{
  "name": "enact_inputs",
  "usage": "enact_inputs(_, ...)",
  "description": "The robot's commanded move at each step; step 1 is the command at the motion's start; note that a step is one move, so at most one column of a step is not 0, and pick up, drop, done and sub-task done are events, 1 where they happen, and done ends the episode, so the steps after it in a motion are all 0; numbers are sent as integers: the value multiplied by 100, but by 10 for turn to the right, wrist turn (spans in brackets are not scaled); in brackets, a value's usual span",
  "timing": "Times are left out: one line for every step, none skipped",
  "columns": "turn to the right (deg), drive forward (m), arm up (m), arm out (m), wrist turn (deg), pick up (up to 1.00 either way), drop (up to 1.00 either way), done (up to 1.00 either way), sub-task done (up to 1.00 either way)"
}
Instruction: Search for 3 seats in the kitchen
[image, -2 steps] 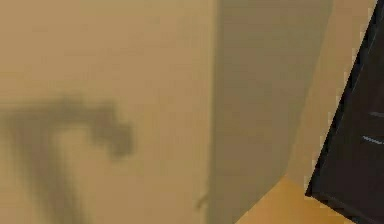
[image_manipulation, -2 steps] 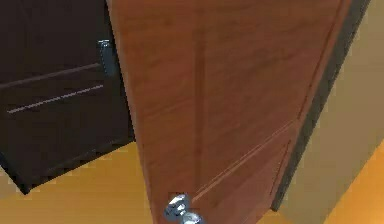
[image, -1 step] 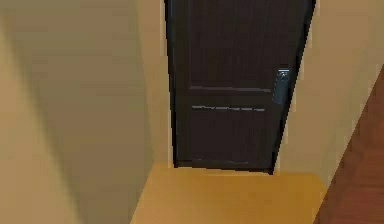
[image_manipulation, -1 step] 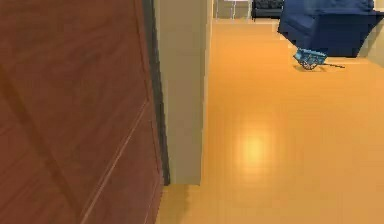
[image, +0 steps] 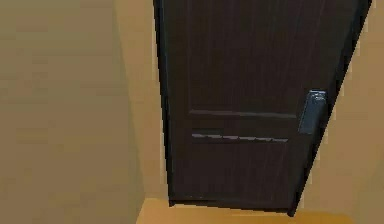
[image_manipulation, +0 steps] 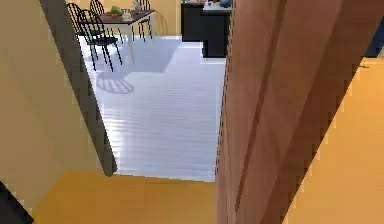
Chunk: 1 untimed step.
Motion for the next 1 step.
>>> enact_inputs(450,0,0,0,0,0,0,0,0)
